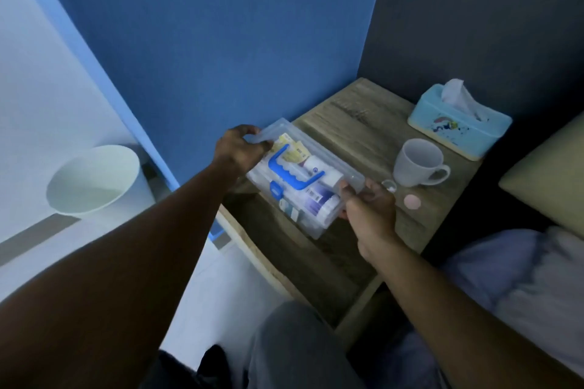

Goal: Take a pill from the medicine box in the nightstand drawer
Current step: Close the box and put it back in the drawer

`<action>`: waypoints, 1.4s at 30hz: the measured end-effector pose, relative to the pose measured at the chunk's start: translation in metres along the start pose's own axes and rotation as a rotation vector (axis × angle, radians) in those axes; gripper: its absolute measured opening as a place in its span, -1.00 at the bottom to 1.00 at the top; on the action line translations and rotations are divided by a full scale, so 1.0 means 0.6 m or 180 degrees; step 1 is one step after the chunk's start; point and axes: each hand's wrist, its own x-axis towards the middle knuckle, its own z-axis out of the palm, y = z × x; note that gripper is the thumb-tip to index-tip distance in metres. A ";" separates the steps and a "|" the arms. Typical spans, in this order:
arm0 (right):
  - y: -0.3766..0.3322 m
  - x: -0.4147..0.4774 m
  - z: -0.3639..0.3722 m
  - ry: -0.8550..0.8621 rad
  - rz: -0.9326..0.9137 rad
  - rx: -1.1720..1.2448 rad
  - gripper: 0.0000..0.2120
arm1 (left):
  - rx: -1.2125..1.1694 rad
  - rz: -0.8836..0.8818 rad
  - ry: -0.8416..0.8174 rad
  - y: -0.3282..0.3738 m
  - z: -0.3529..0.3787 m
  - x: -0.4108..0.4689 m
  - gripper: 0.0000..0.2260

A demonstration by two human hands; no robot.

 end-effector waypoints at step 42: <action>0.167 -0.030 -0.055 -0.0332 -0.0597 -0.2045 -0.42 | 0.1125 0.0588 -0.0791 -0.178 0.093 -0.142 -0.40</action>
